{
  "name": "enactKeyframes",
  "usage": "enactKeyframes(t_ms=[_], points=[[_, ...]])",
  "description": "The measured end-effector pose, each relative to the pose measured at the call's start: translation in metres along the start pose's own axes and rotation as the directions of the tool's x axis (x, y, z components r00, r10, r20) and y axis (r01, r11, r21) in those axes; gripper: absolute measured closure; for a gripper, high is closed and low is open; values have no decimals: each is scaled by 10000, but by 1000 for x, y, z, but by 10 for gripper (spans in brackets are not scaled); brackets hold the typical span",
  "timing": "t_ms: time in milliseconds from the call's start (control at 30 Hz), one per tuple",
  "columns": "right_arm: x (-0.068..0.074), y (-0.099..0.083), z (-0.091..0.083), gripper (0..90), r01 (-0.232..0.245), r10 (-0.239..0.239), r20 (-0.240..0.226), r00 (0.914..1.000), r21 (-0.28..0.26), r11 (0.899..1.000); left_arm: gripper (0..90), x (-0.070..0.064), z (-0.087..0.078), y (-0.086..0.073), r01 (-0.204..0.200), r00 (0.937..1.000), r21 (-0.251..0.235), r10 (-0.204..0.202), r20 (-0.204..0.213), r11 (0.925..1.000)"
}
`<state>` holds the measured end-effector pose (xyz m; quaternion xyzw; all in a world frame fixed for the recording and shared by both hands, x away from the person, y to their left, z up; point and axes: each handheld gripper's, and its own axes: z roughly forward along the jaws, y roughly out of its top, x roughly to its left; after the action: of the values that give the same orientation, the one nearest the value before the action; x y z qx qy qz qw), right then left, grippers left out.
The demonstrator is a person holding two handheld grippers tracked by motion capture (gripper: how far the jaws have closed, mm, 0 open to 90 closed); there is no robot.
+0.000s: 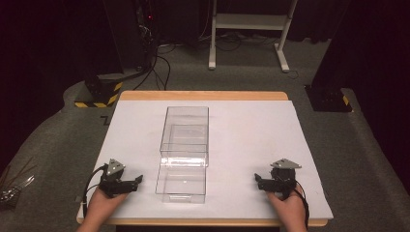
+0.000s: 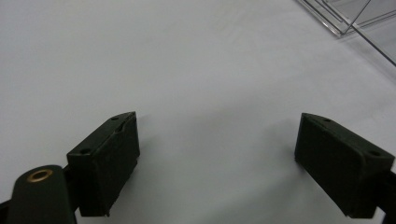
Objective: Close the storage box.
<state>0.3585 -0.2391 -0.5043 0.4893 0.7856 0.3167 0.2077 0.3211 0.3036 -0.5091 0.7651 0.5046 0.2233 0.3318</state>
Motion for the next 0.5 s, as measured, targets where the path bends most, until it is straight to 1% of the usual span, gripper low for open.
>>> enactKeyframes(t_ms=[500], points=[[0,0,0,96,-13,13,30,10000,-22,10000,144,0,0,0,10,10000,-14,-10,-15,10000]])
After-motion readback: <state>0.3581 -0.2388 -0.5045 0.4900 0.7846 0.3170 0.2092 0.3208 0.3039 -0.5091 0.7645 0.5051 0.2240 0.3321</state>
